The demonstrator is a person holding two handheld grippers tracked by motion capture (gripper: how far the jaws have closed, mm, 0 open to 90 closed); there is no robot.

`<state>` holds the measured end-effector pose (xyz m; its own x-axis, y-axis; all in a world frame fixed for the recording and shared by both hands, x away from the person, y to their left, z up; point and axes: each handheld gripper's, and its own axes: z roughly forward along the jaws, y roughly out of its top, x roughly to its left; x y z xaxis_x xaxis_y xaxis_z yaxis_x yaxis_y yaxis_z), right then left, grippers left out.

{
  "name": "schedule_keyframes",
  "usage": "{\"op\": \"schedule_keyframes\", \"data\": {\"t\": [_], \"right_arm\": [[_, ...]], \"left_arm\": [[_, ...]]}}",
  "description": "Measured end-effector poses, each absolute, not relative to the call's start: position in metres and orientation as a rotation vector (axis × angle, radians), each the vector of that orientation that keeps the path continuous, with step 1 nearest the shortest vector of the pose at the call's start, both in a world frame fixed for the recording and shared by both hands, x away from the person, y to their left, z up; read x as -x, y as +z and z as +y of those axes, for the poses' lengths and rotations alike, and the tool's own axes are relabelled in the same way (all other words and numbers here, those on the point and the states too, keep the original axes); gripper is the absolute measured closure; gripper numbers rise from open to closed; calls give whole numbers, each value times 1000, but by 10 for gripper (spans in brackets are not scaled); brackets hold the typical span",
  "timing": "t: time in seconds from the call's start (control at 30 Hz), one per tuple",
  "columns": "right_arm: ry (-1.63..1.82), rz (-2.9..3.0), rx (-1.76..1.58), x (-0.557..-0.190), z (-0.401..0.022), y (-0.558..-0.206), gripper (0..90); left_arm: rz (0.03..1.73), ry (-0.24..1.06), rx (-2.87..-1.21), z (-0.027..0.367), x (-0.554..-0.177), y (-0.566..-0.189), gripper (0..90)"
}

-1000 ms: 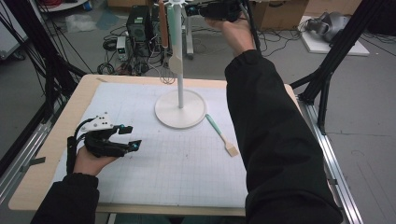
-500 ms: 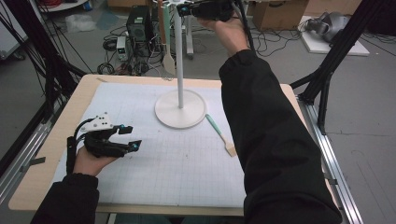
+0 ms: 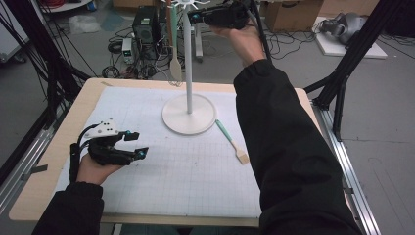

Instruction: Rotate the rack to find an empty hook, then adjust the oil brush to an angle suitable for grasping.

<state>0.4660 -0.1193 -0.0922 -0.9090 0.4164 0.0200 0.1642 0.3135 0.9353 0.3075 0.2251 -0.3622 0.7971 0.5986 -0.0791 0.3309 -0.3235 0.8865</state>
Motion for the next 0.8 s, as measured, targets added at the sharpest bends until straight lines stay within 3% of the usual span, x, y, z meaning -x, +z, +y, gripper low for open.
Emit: {"op": "schedule_keyframes", "data": {"t": [0.37, 0.8], "right_arm": [[1658, 2344, -561, -452, -134, -105, 622], [1635, 2365, -647, -440, -157, -139, 481]], "left_arm": [[715, 332, -1930, 230, -306, -361, 312], [717, 340, -1937, 229, -305, -361, 309]]}}
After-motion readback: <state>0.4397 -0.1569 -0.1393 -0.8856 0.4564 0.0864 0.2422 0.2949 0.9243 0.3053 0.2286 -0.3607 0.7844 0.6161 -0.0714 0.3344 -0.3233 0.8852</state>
